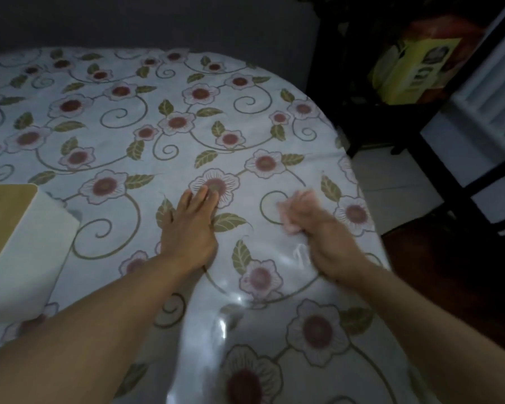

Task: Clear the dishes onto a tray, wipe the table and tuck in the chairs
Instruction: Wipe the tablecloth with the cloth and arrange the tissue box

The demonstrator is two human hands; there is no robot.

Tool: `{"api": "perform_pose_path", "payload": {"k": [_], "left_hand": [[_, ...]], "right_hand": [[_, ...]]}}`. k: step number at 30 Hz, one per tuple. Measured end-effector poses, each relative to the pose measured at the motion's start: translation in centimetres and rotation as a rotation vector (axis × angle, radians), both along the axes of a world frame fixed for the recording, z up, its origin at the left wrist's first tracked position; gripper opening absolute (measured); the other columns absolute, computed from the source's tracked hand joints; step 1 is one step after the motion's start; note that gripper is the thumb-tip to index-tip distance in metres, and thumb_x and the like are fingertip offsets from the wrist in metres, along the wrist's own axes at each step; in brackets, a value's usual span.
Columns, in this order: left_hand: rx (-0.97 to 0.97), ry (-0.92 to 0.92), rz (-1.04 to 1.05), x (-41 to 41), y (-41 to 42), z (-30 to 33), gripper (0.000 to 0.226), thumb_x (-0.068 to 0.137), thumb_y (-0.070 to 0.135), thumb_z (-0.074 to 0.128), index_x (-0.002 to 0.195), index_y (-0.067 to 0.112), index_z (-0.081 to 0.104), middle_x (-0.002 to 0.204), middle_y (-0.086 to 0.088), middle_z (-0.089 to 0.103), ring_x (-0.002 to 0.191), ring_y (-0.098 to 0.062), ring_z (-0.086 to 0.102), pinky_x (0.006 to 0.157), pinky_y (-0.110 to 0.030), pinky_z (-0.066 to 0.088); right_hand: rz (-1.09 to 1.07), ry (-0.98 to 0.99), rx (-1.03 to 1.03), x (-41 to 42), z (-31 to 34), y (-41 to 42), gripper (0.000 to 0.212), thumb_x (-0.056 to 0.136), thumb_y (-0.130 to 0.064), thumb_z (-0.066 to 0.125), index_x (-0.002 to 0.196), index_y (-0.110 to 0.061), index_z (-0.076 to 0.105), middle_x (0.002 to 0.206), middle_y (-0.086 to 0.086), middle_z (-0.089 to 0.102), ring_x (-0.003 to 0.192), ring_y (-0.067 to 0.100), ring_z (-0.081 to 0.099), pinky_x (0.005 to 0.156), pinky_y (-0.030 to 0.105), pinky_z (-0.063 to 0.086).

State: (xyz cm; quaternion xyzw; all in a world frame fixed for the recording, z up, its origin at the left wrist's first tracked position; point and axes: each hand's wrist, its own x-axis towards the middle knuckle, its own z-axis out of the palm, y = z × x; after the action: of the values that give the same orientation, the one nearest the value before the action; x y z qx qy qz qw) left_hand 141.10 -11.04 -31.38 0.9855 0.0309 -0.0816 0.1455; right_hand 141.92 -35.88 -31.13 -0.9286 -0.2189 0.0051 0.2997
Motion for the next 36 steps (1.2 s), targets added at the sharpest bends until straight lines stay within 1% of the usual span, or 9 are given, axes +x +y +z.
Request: {"api": "perform_pose_path", "payload": {"k": [3,8,10,13,19,23,29,33,36], "left_hand": [[-0.020,0.049,-0.051,-0.5,-0.6,1.5,0.069,0.088,0.008,0.043,0.149,0.022,0.013,0.159,0.001,0.001,0.145,-0.026,-0.001,0.115,-0.051,0.017],[-0.056,-0.042,-0.160,-5.9,-0.6,0.8,0.069,0.086,0.002,0.039,0.149,0.022,0.017,0.159,0.002,0.008,0.146,-0.020,0.003,0.117,-0.047,0.014],[-0.047,-0.065,-0.167,-6.6,-0.3,0.2,0.070,0.087,0.003,0.038,0.150,0.023,0.014,0.159,0.003,0.005,0.146,-0.018,0.000,0.116,-0.043,0.007],[-0.052,-0.077,-0.174,-6.2,-0.3,0.1,0.068,0.089,0.006,0.037,0.150,0.023,0.013,0.159,0.003,0.005,0.146,-0.019,0.001,0.116,-0.041,0.007],[-0.065,-0.029,-0.215,-5.9,-0.1,0.9,0.069,0.088,0.005,0.043,0.149,0.023,0.016,0.159,0.005,0.008,0.146,-0.017,0.006,0.118,-0.037,0.012],[-0.052,-0.094,-0.181,-4.8,1.9,1.0,0.061,0.090,0.010,0.042,0.147,0.025,0.026,0.156,0.007,0.020,0.142,-0.018,0.020,0.113,-0.035,0.026],[0.010,-0.094,-0.118,-4.4,2.7,-1.0,0.062,0.092,0.012,0.038,0.150,0.023,0.015,0.159,0.006,0.006,0.146,-0.019,0.003,0.116,-0.048,0.014],[-0.016,-0.086,-0.105,-4.6,2.8,-0.9,0.061,0.094,0.013,0.036,0.150,0.025,0.014,0.159,0.008,0.004,0.146,-0.017,0.001,0.115,-0.048,0.010],[-0.014,-0.070,-0.110,-4.7,2.6,-0.5,0.060,0.095,0.013,0.035,0.150,0.025,0.013,0.159,0.008,0.003,0.146,-0.017,0.001,0.115,-0.048,0.011]], "right_hand": [[0.202,0.040,0.019,-2.9,0.2,-1.6,0.038,0.095,-0.004,0.043,0.128,-0.013,0.059,0.141,0.003,0.049,0.129,0.005,0.041,0.113,0.018,0.024],[-0.188,0.088,0.036,-0.9,0.5,-4.4,0.031,0.097,-0.002,0.042,0.125,-0.001,0.056,0.128,0.018,0.055,0.122,0.029,0.050,0.111,0.045,0.030],[-0.293,-0.015,-0.024,-1.8,0.1,-2.4,0.041,0.094,-0.002,0.036,0.133,0.000,0.049,0.138,0.020,0.047,0.130,0.027,0.044,0.113,0.035,0.029],[-0.237,-0.158,-0.005,-6.9,-0.4,2.3,0.036,0.103,-0.015,0.030,0.125,-0.020,0.058,0.128,-0.004,0.057,0.115,-0.008,0.050,0.100,0.020,0.042],[0.165,-0.100,-0.052,-14.8,-1.5,8.0,0.050,0.094,-0.029,0.022,0.132,-0.017,0.053,0.141,-0.006,0.047,0.133,0.008,0.039,0.111,0.030,0.035],[-0.084,-0.116,-0.113,-6.4,-0.7,1.9,0.035,0.094,-0.013,0.038,0.124,-0.009,0.056,0.127,0.014,0.056,0.120,0.032,0.051,0.103,0.043,0.040],[-0.320,-0.088,-0.264,1.6,-1.6,2.4,0.051,0.097,-0.014,0.036,0.146,-0.005,0.027,0.154,0.016,0.023,0.142,0.028,0.022,0.116,0.039,0.015],[-0.054,-0.063,-0.143,-3.2,-1.0,5.9,0.040,0.092,-0.011,0.047,0.132,-0.009,0.050,0.133,0.014,0.051,0.128,0.030,0.045,0.109,0.038,0.032],[0.318,-0.061,-0.105,-7.6,-0.9,6.7,0.047,0.090,-0.006,0.045,0.136,-0.015,0.050,0.143,0.005,0.048,0.135,0.017,0.037,0.116,0.030,0.021]]}}
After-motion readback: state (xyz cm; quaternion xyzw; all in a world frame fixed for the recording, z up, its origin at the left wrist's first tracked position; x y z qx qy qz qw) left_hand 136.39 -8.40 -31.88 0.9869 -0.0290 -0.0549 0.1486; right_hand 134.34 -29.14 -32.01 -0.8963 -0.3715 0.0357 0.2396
